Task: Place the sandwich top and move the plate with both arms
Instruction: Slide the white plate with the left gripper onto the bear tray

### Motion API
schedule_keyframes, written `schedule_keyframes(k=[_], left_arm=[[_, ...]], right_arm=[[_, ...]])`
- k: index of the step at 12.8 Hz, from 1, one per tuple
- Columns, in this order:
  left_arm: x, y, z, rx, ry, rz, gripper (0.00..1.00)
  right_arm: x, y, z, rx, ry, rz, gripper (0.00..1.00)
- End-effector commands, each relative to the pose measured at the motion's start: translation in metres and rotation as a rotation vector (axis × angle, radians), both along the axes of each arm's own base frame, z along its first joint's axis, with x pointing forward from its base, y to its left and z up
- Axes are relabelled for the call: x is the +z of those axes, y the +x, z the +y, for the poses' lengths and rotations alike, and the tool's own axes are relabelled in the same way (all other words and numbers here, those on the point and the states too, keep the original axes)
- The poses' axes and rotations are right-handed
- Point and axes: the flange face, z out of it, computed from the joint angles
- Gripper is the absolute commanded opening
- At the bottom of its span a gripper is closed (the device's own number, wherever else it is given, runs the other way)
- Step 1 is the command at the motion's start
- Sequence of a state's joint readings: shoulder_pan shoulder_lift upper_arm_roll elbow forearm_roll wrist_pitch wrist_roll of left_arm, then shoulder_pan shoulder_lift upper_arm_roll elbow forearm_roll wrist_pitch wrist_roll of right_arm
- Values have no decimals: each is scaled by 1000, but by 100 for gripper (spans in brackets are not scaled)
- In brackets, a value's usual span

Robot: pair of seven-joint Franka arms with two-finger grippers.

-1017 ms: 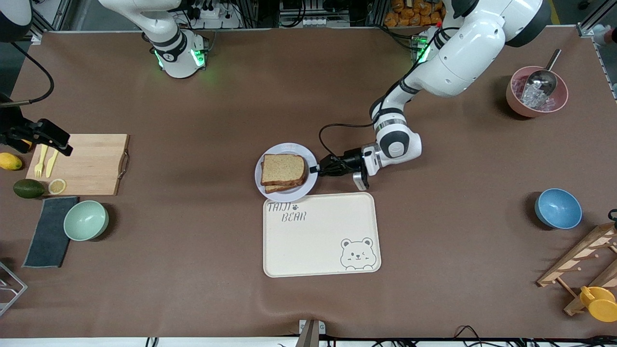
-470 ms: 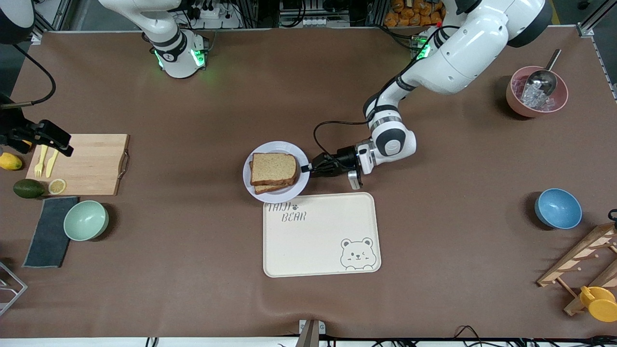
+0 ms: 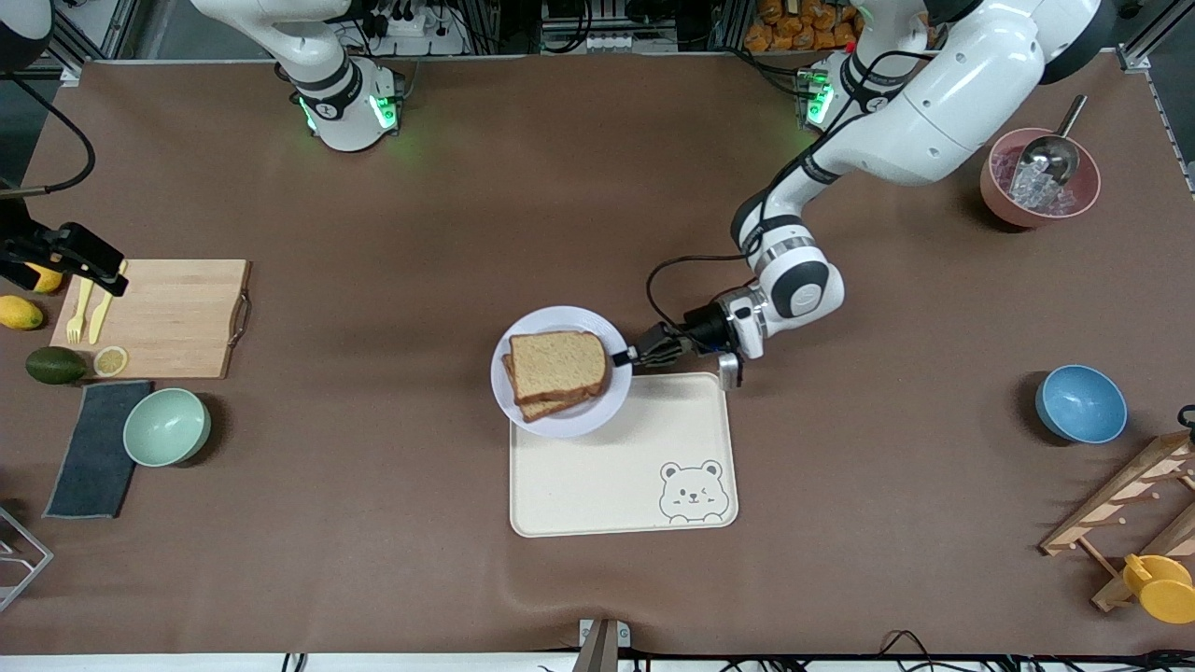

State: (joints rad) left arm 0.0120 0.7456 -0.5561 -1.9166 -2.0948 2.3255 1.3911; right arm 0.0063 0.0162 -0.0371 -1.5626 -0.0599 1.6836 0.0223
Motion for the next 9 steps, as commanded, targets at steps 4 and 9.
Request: schedule_keyframes(k=[4,9], left_arm=[[10,37,60,39,13,-21,0],[-14,57,114,41,38,31,0]], right_arm=[[8,-2,-10,27,-14,-1,100],[12,-6,-8,19,-3,-5,100]])
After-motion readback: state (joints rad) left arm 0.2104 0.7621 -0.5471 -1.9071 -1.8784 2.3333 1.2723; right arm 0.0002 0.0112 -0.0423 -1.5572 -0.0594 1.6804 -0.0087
